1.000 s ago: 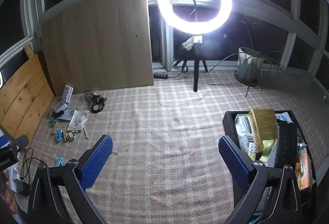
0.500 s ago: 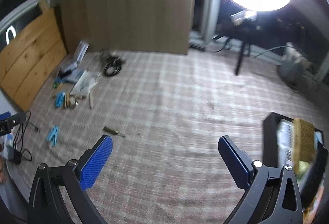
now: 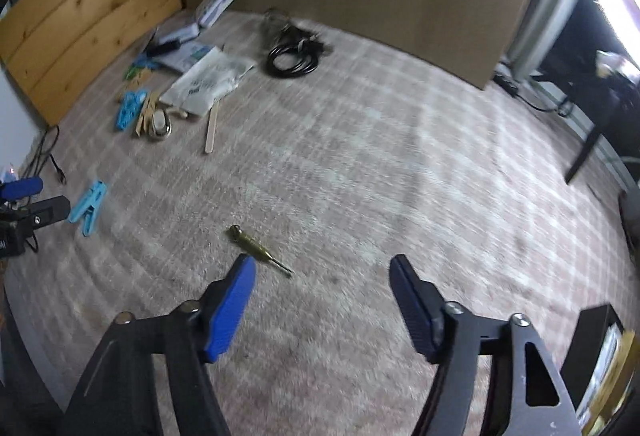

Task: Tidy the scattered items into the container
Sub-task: 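Grasp the blue clothespin with the left tool while the right tool grasps the brass bit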

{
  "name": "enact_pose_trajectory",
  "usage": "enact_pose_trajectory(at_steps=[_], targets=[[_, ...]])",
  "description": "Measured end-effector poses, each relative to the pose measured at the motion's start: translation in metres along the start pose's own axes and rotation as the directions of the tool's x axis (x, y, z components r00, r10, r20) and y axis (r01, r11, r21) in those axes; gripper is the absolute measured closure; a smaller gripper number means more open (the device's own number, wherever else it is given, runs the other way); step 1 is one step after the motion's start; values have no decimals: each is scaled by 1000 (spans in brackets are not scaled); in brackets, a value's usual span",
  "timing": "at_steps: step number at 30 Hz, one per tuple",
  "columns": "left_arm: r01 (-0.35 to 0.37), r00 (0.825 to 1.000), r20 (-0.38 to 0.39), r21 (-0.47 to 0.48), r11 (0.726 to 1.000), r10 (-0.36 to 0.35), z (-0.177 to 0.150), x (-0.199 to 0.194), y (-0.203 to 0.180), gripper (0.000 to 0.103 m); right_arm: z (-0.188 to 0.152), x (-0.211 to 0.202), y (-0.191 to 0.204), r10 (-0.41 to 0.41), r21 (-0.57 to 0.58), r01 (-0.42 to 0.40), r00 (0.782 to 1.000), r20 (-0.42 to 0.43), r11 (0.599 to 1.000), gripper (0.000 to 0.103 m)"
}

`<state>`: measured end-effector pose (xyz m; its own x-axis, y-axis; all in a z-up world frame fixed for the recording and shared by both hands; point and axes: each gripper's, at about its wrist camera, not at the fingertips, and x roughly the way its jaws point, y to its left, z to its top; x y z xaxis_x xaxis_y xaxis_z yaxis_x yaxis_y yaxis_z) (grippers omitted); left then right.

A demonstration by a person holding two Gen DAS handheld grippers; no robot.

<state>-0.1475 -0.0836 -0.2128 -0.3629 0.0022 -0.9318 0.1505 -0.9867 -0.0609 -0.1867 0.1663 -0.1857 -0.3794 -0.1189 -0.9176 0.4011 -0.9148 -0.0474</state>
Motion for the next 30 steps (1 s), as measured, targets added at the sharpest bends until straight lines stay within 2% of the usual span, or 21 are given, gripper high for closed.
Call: enact_pose_trajectory(at_steps=[3,7,8,12,14,15,17,22,27,29,30], targets=[[7,999,-38,20,1000,-7,-2,13,-7,14,5,12,5,16,-28,-16,1000,-24,999,44],[13,998,-69,6,1000,-13,-2,27,-11,31,10,24,12,14,-67,-16,999,-38,998,51],[12,997,-75,3,1000,-12,-2,29,-11,32,10,25,12,18,-69,-21,999,-41,997,51],[2,998,-60,5,1000,-1,-2,29,-14,37,15,32,17,22,-90,-26,999,-49,996,57],[-15,998,-54,6,1000,15,-2,29,-14,50,18,32,17,26,-90,-31,998,-52,995,61],[-18,998,-53,5,1000,19,-2,28,-14,52,19,33,17,29,-90,-34,998,-56,995,65],[-15,999,-52,2,1000,16,-3,28,-14,54,18,32,20,54,-94,-61,996,-68,994,69],[-23,999,-44,0,1000,23,-5,28,-14,60,9,36,26,111,-144,-126,988,-107,981,69],[-24,999,-37,7,1000,24,-8,26,-18,69,9,35,27,106,-156,-122,989,-104,980,69],[-24,999,-36,6,1000,24,-11,24,-17,79,10,35,27,114,-163,-130,988,-104,978,76],[-20,999,-37,6,1000,21,-12,24,-17,81,11,35,26,116,-161,-132,988,-104,978,87]])
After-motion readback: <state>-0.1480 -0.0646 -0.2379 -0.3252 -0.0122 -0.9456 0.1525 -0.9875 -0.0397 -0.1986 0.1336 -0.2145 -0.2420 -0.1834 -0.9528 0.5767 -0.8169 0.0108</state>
